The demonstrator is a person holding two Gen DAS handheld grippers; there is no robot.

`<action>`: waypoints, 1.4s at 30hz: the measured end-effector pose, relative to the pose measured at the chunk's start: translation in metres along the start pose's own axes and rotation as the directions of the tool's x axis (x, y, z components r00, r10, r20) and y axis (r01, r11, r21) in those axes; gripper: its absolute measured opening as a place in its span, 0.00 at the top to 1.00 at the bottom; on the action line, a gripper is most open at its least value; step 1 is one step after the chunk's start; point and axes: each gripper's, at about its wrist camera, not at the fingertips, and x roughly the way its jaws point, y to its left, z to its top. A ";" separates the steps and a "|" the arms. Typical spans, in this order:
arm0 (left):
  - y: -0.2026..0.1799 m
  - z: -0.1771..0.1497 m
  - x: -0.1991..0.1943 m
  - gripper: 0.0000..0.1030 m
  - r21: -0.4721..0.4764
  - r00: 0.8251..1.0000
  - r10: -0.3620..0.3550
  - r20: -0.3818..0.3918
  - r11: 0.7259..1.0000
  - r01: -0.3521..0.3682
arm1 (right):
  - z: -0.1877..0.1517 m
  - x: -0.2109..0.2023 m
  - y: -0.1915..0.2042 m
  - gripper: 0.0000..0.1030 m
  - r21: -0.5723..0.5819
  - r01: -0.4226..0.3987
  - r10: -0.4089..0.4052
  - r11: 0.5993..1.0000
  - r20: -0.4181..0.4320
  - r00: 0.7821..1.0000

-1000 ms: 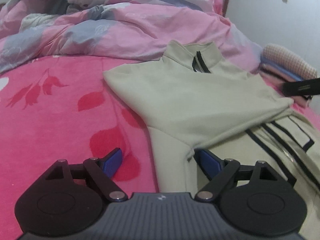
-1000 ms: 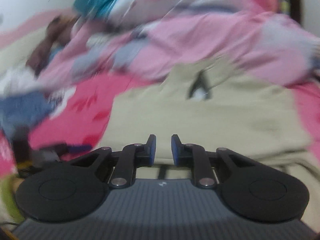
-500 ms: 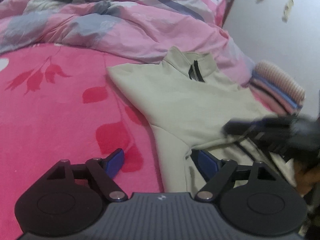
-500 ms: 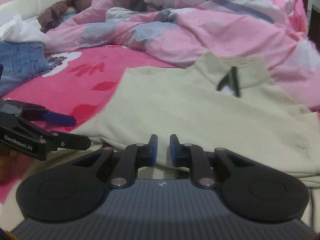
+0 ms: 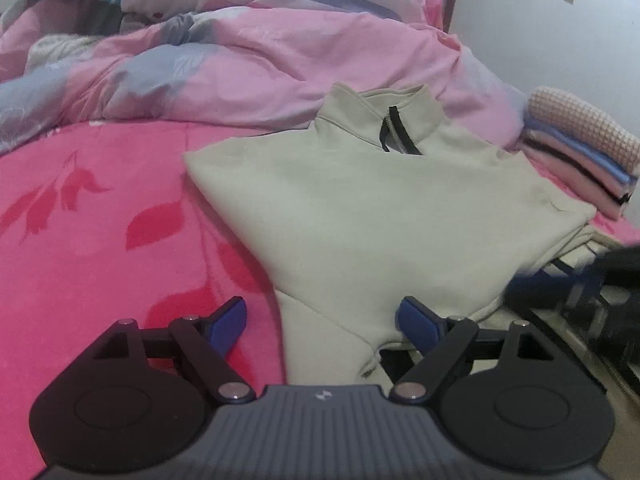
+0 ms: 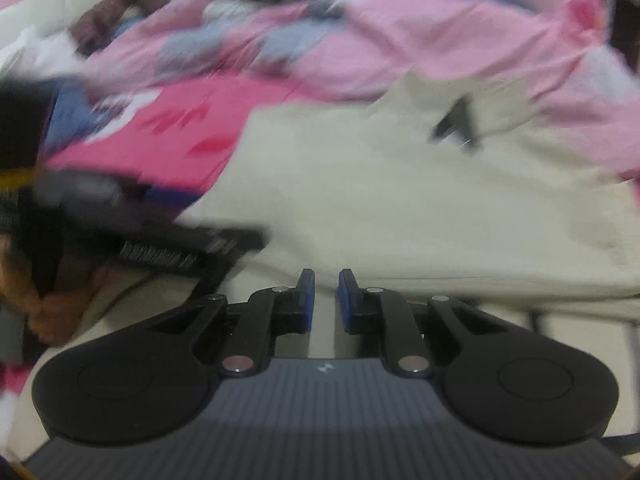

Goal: Fold clothes

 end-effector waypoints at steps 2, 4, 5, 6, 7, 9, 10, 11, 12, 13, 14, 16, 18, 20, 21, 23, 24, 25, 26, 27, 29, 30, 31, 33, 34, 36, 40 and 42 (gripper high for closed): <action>0.003 -0.001 0.000 0.17 -0.015 1.000 -0.012 0.005 1.000 0.012 | 0.006 -0.002 -0.018 0.88 0.009 0.067 -0.067 0.998 0.020 0.998; 0.002 -0.001 0.000 0.17 -0.010 1.000 -0.009 0.008 1.000 0.010 | 0.004 0.008 -0.038 0.87 0.011 0.126 -0.126 0.992 -0.014 0.992; 0.002 -0.001 0.000 0.17 -0.010 1.000 -0.012 0.009 1.000 0.012 | -0.005 0.011 -0.047 0.89 0.014 0.132 -0.132 0.991 -0.029 0.991; 0.002 -0.002 0.000 0.16 -0.013 1.000 -0.016 0.011 1.000 0.016 | -0.014 0.014 -0.057 0.89 0.020 0.133 -0.132 0.991 -0.040 0.990; 0.003 -0.002 0.000 0.16 -0.015 1.000 -0.020 0.013 1.000 0.020 | -0.019 0.009 -0.062 0.90 0.032 0.130 -0.129 0.991 -0.038 0.991; 0.004 -0.003 -0.001 0.15 -0.020 0.999 -0.027 0.017 0.999 0.028 | -0.021 -0.003 -0.065 0.90 0.043 0.150 -0.148 0.988 -0.044 0.988; 0.004 -0.003 -0.001 0.14 -0.019 0.999 -0.028 0.018 0.999 0.029 | -0.020 -0.007 -0.067 0.90 0.037 0.175 -0.174 0.984 -0.038 0.984; 0.004 -0.003 -0.001 0.14 -0.017 0.999 -0.028 0.019 0.999 0.029 | -0.018 -0.012 -0.068 0.90 0.029 0.203 -0.202 0.979 -0.029 0.979; 0.003 -0.003 -0.001 0.14 -0.015 0.999 -0.028 0.020 0.999 0.029 | -0.015 -0.014 -0.072 0.90 0.037 0.211 -0.211 0.977 -0.011 0.977; 0.003 -0.003 0.000 0.13 -0.012 0.999 -0.028 0.021 1.000 0.028 | -0.012 -0.017 -0.077 0.90 0.050 0.215 -0.216 0.975 0.009 0.976; 0.003 -0.003 0.000 0.13 -0.013 0.999 -0.030 0.021 0.999 0.030 | -0.012 -0.016 -0.084 0.90 0.064 0.219 -0.220 0.974 0.014 0.975; 0.005 -0.003 -0.001 0.13 -0.019 0.999 -0.035 0.022 0.999 0.036 | -0.012 -0.012 -0.099 0.90 0.093 0.225 -0.228 0.970 0.018 0.974; 0.005 -0.003 -0.001 0.13 -0.022 0.999 -0.039 0.023 0.999 0.040 | -0.023 -0.015 -0.120 0.90 0.171 0.228 -0.233 0.959 0.009 0.972; 0.005 -0.003 -0.001 0.13 -0.025 0.999 -0.042 0.024 0.999 0.043 | -0.035 -0.019 -0.143 0.91 0.252 0.229 -0.237 0.940 -0.001 0.972; 0.005 -0.003 -0.001 0.13 -0.025 0.999 -0.042 0.024 0.999 0.043 | -0.041 -0.020 -0.154 0.91 0.292 0.230 -0.238 0.928 -0.007 0.971; 0.005 -0.003 -0.001 0.13 -0.025 0.999 -0.043 0.025 0.999 0.043 | -0.039 -0.031 -0.161 0.88 0.301 0.323 -0.336 0.897 -0.010 0.942; 0.005 -0.003 -0.001 0.13 -0.024 0.999 -0.042 0.025 0.999 0.043 | -0.037 -0.036 -0.164 0.87 0.304 0.341 -0.357 0.890 -0.003 0.934; 0.006 -0.003 -0.001 0.13 -0.023 0.999 -0.042 0.025 0.999 0.042 | -0.033 -0.035 -0.167 0.86 0.308 0.337 -0.356 0.890 0.007 0.934; 0.006 -0.003 -0.001 0.13 -0.022 0.999 -0.042 0.025 0.999 0.042 | -0.030 -0.033 -0.170 0.86 0.311 0.329 -0.352 0.892 0.018 0.936; 0.006 -0.003 -0.001 0.13 -0.022 0.999 -0.042 0.025 0.999 0.042 | -0.026 -0.031 -0.172 0.86 0.314 0.322 -0.348 0.893 0.029 0.937; 0.006 -0.003 -0.001 0.13 -0.023 0.999 -0.042 0.025 0.999 0.043 | -0.019 -0.027 -0.178 0.88 0.320 0.307 -0.340 0.896 0.051 0.939; 0.006 -0.003 -0.001 0.13 -0.024 0.999 -0.044 0.025 0.999 0.044 | -0.019 -0.018 -0.184 0.88 0.322 0.324 -0.355 0.889 0.039 0.934; 0.007 -0.003 -0.002 0.13 -0.027 0.999 -0.046 0.025 0.999 0.046 | -0.019 -0.007 -0.191 0.88 0.324 0.346 -0.373 0.881 0.023 0.928; 0.008 -0.001 -0.004 0.13 -0.044 0.999 -0.046 0.024 0.998 0.047 | -0.032 0.006 -0.210 0.90 0.389 0.335 -0.367 0.858 0.009 0.930; 0.009 0.000 -0.006 0.13 -0.056 0.999 -0.042 0.023 0.997 0.043 | -0.040 0.012 -0.219 0.90 0.424 0.327 -0.362 0.845 0.003 0.932; 0.012 0.005 -0.012 0.14 -0.086 1.000 -0.014 0.026 0.996 0.016 | -0.039 0.009 -0.219 0.90 0.429 0.325 -0.363 0.843 0.008 0.932; 0.010 0.025 -0.029 0.14 -0.101 0.996 0.024 0.082 0.995 -0.015 | -0.036 0.018 -0.209 0.89 0.363 0.371 -0.396 0.855 -0.005 0.918; -0.005 0.039 -0.030 0.14 -0.049 0.995 0.025 0.100 0.999 -0.020 | -0.037 0.019 -0.211 0.89 0.366 0.368 -0.394 0.855 -0.002 0.919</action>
